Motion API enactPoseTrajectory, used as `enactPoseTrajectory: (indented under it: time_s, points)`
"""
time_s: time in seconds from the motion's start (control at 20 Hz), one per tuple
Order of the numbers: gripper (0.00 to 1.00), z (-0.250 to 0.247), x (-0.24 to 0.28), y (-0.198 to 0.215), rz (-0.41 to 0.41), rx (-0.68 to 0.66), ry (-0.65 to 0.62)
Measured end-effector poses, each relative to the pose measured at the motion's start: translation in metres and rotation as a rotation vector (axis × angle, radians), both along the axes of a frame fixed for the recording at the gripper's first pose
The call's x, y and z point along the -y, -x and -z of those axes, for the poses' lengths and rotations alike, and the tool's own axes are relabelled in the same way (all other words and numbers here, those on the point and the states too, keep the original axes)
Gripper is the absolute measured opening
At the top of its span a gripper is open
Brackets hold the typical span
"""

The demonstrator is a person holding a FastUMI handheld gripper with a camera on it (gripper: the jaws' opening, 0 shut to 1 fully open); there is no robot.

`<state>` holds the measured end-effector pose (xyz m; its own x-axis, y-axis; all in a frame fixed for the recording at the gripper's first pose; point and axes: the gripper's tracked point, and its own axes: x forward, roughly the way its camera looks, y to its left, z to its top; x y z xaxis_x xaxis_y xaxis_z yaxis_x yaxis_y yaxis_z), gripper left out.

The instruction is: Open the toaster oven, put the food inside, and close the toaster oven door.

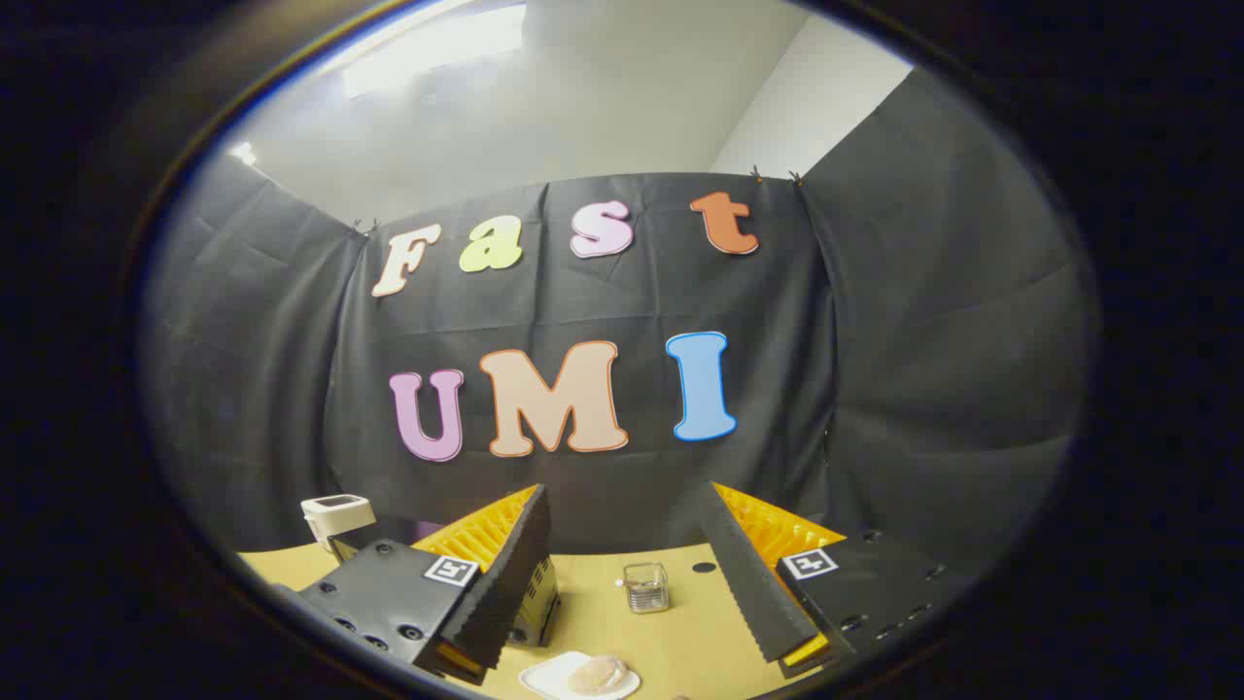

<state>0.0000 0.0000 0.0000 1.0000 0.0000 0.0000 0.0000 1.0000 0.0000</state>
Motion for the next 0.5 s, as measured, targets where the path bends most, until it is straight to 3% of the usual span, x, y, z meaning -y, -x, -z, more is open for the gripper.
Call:
enactPoseTrajectory:
  time_s: [0.5]
  points:
    - [0.97,0.0088,-0.0094,0.0009,-0.009,-0.018,-0.013]
